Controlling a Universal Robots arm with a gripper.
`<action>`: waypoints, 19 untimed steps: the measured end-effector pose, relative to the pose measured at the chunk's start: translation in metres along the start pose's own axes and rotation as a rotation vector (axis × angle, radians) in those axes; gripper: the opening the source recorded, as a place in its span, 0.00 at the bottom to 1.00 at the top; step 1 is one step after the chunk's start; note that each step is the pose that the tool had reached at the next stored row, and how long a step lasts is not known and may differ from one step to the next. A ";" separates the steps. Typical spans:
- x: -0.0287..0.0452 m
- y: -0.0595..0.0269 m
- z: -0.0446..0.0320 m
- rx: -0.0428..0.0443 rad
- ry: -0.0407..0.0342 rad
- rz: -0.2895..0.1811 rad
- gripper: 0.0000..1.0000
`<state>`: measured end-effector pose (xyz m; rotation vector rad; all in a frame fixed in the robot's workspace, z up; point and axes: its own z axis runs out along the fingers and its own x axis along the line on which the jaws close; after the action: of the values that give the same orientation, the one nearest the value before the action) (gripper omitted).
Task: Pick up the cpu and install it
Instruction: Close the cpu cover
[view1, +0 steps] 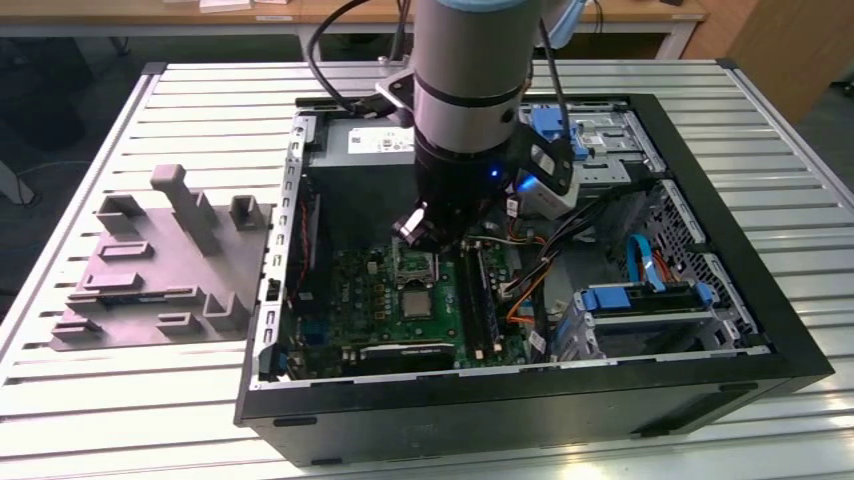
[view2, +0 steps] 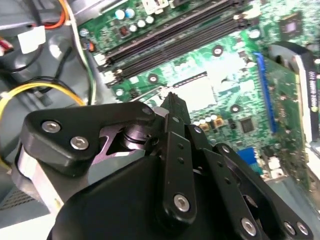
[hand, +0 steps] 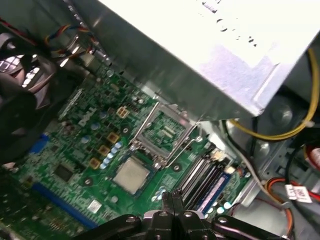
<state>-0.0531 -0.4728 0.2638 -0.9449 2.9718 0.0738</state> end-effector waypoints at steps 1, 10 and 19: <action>-0.0011 -0.0008 0.0001 -0.0126 -0.0089 0.000 0.11; -0.0043 -0.0023 0.0062 -0.0534 -0.0303 -0.075 0.11; -0.0170 0.0039 0.0111 -0.0555 -0.0278 -0.115 0.11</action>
<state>-0.0414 -0.4592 0.2535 -1.1095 2.8972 0.1666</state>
